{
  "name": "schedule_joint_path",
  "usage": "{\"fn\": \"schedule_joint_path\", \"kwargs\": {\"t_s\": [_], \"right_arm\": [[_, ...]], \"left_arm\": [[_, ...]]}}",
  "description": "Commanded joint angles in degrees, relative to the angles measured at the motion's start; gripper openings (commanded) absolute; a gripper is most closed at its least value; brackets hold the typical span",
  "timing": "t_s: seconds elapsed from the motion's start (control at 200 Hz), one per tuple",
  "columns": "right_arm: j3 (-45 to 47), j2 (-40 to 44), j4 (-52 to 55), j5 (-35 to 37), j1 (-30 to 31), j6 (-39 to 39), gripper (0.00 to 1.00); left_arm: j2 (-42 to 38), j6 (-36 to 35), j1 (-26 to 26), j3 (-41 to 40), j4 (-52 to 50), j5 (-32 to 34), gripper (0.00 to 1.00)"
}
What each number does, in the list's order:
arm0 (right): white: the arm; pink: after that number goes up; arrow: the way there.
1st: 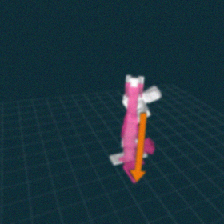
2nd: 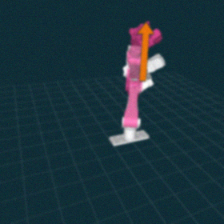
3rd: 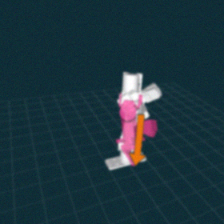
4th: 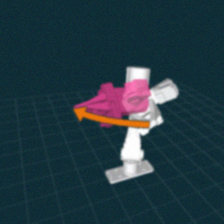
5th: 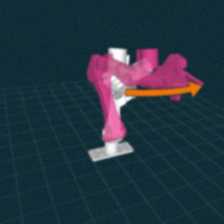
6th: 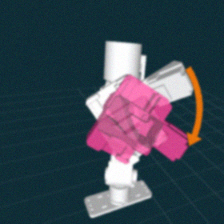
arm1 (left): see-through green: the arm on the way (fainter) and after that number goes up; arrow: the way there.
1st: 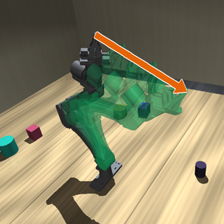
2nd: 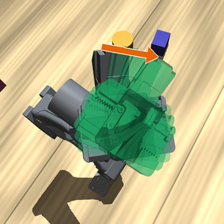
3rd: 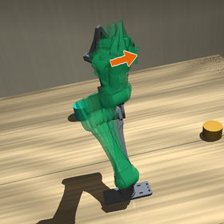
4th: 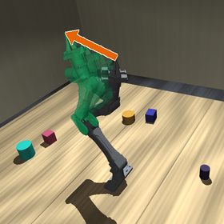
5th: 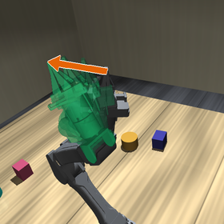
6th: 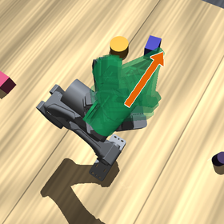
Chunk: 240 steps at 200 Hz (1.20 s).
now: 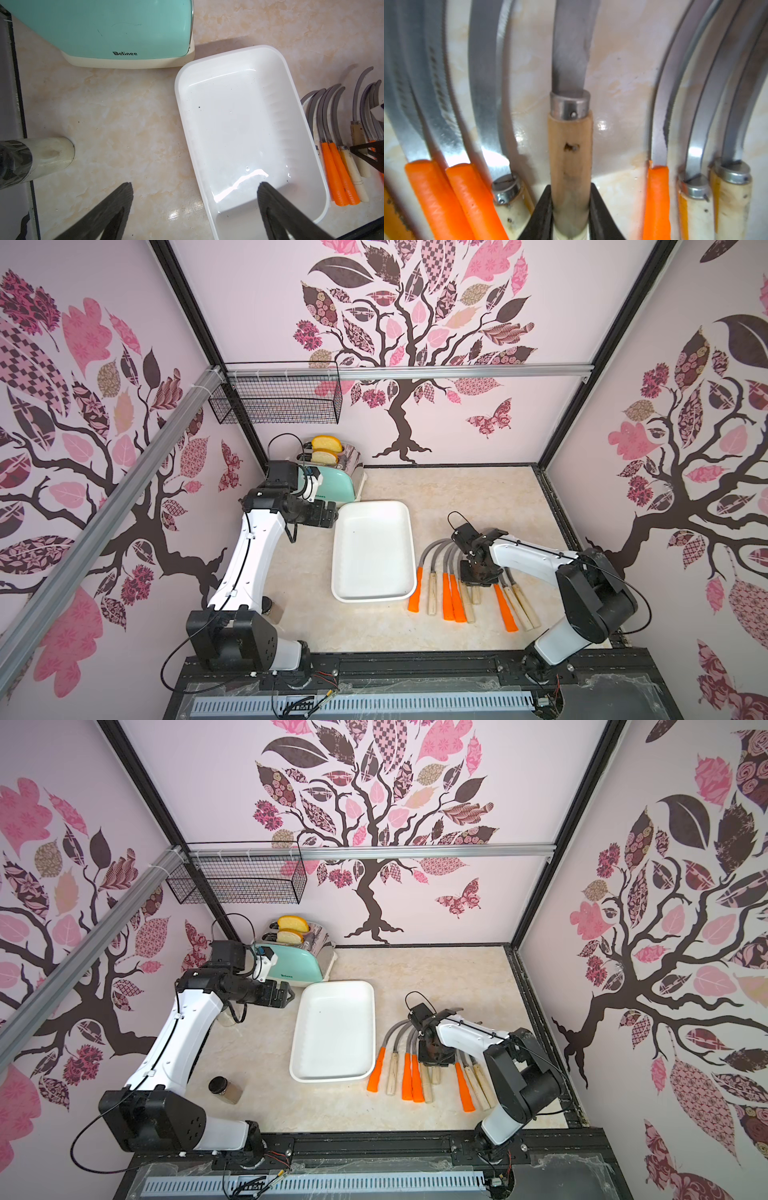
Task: Put small sickles into storage boxes
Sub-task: Pick up the sickle at the center of the board.
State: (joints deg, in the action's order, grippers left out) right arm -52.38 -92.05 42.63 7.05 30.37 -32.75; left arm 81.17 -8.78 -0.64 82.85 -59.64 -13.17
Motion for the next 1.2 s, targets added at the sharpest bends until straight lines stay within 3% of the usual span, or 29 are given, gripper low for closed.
{"fn": "schedule_joint_path", "kwargs": {"t_s": [0.0, 0.535, 0.97, 1.195], "right_arm": [[-2.16, 1.52, 2.1, 1.9, 0.3, 0.54, 0.05], [-9.54, 4.06, 7.75, 2.48, 0.35, 1.67, 0.03], [-21.37, 4.59, 11.03, -5.72, 0.48, 3.82, 0.0], [-30.18, 1.39, 13.42, -6.59, 4.58, 3.93, 0.0]], "left_arm": [[-0.31, 0.51, 0.25, 1.28, 0.57, -0.65, 0.98], [-0.07, 2.25, 0.43, 0.98, 1.35, 0.71, 0.98], [0.33, 3.15, 0.86, 3.45, 0.36, -0.92, 0.98], [-0.72, 2.82, 0.88, 3.12, 0.26, 0.02, 0.98]]}}
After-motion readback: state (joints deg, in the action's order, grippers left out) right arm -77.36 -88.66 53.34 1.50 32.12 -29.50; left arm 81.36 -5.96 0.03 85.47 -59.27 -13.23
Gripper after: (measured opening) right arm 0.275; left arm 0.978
